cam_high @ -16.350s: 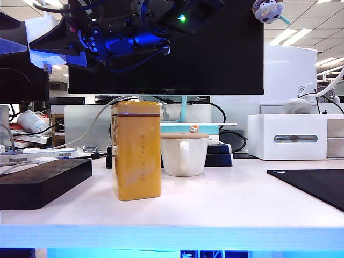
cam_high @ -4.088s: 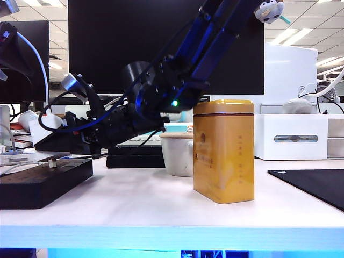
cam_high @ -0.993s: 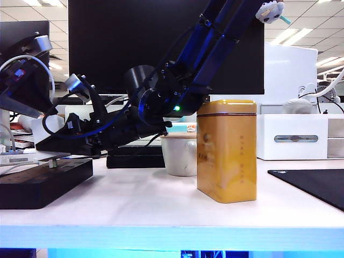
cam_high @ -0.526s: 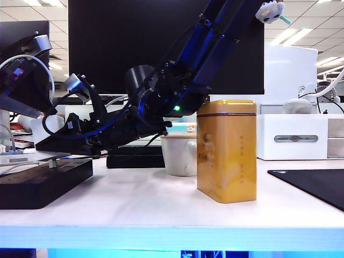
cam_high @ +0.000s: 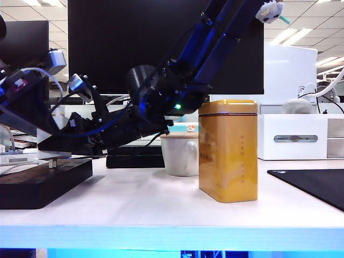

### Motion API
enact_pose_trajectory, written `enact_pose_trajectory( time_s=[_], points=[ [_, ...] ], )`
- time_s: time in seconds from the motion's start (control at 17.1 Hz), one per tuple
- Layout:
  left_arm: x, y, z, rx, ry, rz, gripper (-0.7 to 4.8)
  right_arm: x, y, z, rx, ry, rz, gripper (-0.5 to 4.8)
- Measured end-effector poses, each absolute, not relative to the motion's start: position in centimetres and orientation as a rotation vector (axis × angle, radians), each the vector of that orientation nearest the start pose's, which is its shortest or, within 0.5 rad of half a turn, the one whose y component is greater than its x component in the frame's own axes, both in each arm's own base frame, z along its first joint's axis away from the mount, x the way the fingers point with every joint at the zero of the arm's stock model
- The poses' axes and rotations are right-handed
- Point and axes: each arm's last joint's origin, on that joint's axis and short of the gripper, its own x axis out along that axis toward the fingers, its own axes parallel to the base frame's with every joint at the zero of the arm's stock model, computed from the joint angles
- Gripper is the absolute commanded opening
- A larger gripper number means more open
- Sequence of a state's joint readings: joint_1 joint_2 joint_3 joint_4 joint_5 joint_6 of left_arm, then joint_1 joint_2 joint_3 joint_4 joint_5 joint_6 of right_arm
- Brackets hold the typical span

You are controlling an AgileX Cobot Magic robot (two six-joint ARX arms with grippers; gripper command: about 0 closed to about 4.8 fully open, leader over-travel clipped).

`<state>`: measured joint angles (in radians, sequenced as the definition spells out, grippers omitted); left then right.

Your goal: Plug the white charger into the left socket.

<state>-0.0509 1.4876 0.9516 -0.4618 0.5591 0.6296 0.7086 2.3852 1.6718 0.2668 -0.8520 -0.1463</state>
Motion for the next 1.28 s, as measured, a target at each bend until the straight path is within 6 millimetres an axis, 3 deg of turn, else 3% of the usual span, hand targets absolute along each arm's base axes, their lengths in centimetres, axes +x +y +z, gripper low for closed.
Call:
enact_pose_trajectory(
  time_s=[0.47,0.76,1.28],
  points=[
    [29.0,-2.6,21.8,0.313,0.760,-0.814,4.79,37.8,34.9,13.4,-0.087,0.384,1.556,-0.01],
    [29.9,-1.6,24.3,0.295,0.686,-0.755,4.79,38.0,34.7,13.4,-0.114,0.357,1.560,-0.01],
    [29.9,-1.5,24.4,0.288,0.695,-0.744,4.79,37.9,34.7,13.5,-0.191,0.289,1.579,-0.01]
  ],
)
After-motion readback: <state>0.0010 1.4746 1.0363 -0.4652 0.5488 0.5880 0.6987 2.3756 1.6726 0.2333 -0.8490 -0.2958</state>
